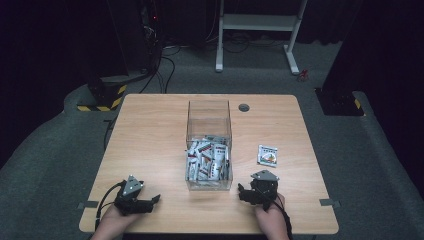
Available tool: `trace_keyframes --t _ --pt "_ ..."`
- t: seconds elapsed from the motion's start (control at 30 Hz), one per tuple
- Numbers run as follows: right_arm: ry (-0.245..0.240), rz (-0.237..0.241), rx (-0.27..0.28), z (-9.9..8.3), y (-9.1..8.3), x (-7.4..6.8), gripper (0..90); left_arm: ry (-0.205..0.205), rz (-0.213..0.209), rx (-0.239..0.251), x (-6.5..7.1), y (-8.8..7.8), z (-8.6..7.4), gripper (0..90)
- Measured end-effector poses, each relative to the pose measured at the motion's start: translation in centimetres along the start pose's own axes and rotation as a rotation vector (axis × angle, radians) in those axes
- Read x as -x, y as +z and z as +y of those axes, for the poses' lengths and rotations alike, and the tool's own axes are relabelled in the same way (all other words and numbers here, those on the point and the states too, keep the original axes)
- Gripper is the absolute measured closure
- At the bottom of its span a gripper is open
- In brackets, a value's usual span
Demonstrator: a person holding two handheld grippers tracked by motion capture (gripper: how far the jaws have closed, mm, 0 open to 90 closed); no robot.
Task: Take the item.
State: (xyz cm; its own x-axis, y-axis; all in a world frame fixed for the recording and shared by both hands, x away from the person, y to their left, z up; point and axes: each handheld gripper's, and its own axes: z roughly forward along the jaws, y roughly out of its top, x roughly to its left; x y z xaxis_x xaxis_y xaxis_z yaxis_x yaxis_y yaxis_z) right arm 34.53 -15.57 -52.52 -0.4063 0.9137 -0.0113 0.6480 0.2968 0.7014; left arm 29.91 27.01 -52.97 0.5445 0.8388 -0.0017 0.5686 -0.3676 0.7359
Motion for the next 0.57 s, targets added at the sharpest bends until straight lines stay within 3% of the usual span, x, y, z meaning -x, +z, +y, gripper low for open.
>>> trace_keyframes --t 0.57 --pt "-0.006 -0.001 0.005 -0.06 -0.07 -0.04 14.2 0.000 0.009 0.001 -0.03 -0.01 0.02 15.3"
